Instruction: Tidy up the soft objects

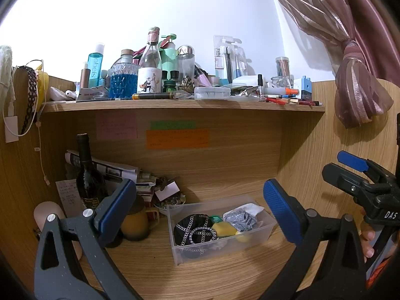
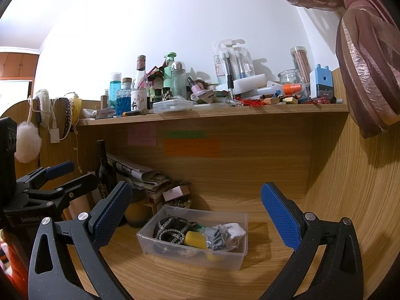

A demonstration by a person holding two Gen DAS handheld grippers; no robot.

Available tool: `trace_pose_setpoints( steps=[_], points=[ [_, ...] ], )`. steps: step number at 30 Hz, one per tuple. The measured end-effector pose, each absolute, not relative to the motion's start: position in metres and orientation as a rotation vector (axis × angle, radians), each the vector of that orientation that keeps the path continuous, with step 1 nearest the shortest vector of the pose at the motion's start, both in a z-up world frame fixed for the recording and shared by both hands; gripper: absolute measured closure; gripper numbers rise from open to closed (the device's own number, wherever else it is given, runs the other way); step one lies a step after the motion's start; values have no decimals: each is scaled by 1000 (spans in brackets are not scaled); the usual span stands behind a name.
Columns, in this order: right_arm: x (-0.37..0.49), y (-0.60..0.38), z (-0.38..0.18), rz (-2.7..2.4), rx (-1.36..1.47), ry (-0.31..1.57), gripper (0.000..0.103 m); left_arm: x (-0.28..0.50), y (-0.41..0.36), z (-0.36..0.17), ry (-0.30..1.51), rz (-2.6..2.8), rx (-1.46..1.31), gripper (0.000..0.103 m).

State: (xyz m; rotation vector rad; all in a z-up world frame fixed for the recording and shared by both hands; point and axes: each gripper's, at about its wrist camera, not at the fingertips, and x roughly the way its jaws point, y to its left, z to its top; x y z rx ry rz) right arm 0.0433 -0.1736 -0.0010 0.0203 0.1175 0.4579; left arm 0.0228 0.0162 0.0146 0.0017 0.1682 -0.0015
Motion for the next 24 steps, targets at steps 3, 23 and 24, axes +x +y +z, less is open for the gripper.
trace_pose_setpoints(
  steps=[3,23,24],
  points=[
    [43,-174,-1,459,21,118,0,24,17,13,169,-4,0,0],
    [46,-173,-2,459,21,123,0,25,11,11,183,-20,-5,0],
    [46,-174,-3,460,20,124,0,25,10,11,183,-20,-6,0]
  ],
)
